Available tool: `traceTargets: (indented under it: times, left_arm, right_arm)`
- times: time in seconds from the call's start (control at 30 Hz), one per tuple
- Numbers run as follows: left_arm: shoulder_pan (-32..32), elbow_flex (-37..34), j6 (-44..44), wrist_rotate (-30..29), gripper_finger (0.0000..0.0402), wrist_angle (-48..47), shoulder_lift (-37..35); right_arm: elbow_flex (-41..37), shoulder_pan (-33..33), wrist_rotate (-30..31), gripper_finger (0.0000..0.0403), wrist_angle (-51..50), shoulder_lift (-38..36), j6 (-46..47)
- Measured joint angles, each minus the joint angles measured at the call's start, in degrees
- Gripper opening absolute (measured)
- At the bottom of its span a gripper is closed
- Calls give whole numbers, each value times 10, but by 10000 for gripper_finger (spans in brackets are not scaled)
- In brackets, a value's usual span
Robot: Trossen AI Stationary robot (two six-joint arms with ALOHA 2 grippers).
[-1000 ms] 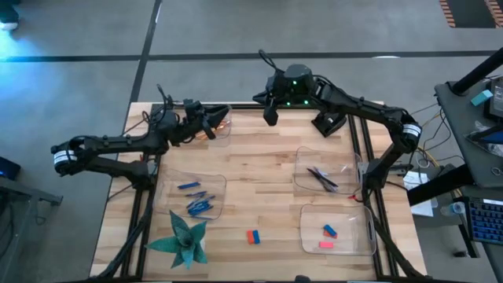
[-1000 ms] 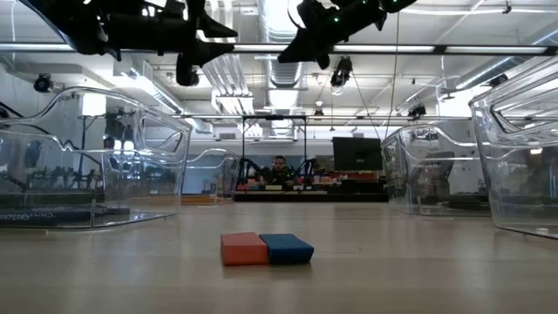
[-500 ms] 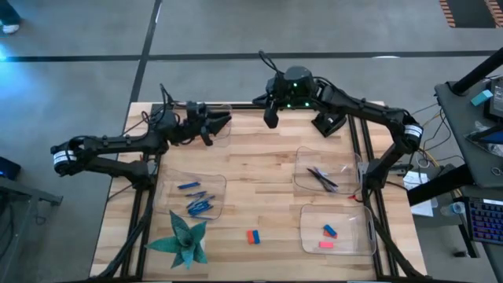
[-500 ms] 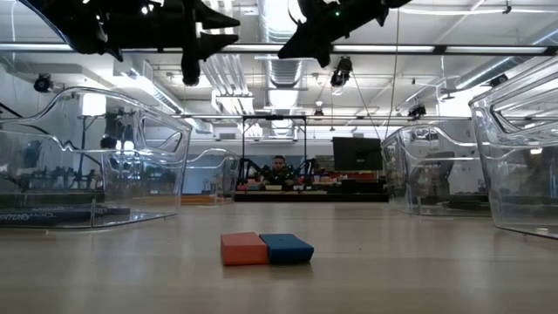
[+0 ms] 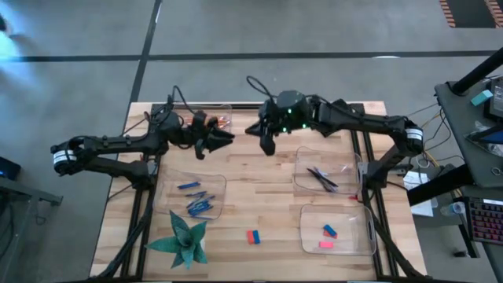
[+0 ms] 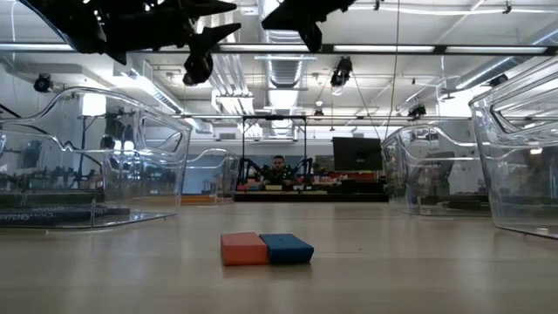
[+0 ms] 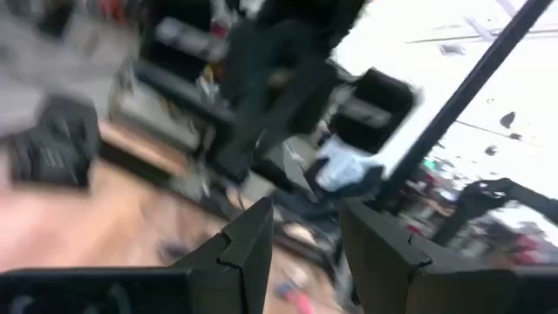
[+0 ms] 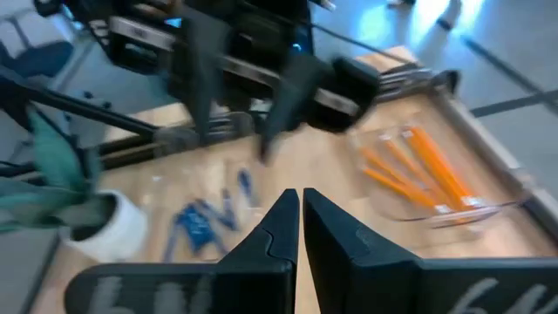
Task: Sort crayons/erasers/pens/pencils in bins
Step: Put the blue eraser into the bottom right transparent bin
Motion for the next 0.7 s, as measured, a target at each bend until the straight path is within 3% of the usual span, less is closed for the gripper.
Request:
traceTargets:
  times: [0.1, 0.3, 0.43, 0.57, 0.7]
  left_arm:
    - [-14, -1, -47, 20, 121, -47, -1]
    - [-71, -2, -59, 39, 121, -211, -19]
    - [-128, -3, -50, 37, 121, -237, -25]
    - [-189, -1, -43, 0, 121, -236, -27]
    - [-244, 0, -45, -56, 121, -234, -29]
  right_arm:
    - [0, 43, 40, 13, -2, 0, 41]
    - [0, 152, 192, 13, -49, 0, 114]
    - [0, 221, 262, 14, -84, 0, 188]
    - [0, 271, 272, 30, -113, 0, 279]
    - [-4, 307, 274, 74, -140, 0, 356]
